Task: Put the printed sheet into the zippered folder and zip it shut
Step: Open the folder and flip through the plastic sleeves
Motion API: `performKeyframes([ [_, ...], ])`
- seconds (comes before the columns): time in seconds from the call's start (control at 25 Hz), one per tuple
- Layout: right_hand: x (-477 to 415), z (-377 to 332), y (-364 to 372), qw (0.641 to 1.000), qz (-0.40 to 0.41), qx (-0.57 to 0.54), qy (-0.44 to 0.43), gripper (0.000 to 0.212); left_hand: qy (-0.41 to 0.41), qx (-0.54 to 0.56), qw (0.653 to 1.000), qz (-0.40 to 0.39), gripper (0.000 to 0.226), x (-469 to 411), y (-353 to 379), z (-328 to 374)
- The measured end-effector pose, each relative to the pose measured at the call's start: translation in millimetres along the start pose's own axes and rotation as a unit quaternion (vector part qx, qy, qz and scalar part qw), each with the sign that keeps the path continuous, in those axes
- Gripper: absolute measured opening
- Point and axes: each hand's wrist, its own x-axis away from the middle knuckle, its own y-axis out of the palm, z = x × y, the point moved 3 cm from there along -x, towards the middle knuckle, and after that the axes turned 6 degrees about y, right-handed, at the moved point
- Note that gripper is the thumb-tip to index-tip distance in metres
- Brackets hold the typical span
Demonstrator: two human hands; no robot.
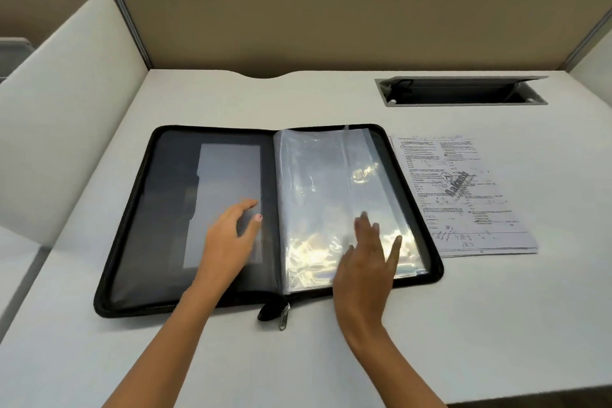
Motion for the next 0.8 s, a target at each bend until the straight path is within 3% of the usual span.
performKeyframes([
  [0.08,9,-24,-6,0.995,0.025,-0.049,-0.078,0.065,-0.061,0.107,0.992,-0.008,0.031,-11,-13,10],
  [0.2,20,-56,-10,0.975,-0.007,-0.155,-0.157,0.078,-0.17,0.334,0.924,-0.076,0.041,-27,-23,24],
  [0.32,18,-67,-5,0.973,-0.043,-0.152,-0.17,0.083,-0.22,0.34,0.905,-0.131,0.053,-36,-23,32],
  [0.48,8,-34,-4,0.988,-0.032,-0.125,-0.089,0.09,-0.244,0.352,0.893,-0.137,0.052,-35,-12,29],
  [0.64,-1,19,-8,0.99,-0.013,-0.137,0.013,0.066,-0.239,0.36,0.891,-0.139,0.049,-32,-1,25],
  [0.8,-2,36,-1,0.982,-0.045,-0.153,0.104,0.057,-0.253,0.339,0.894,-0.151,0.038,-33,10,18],
])
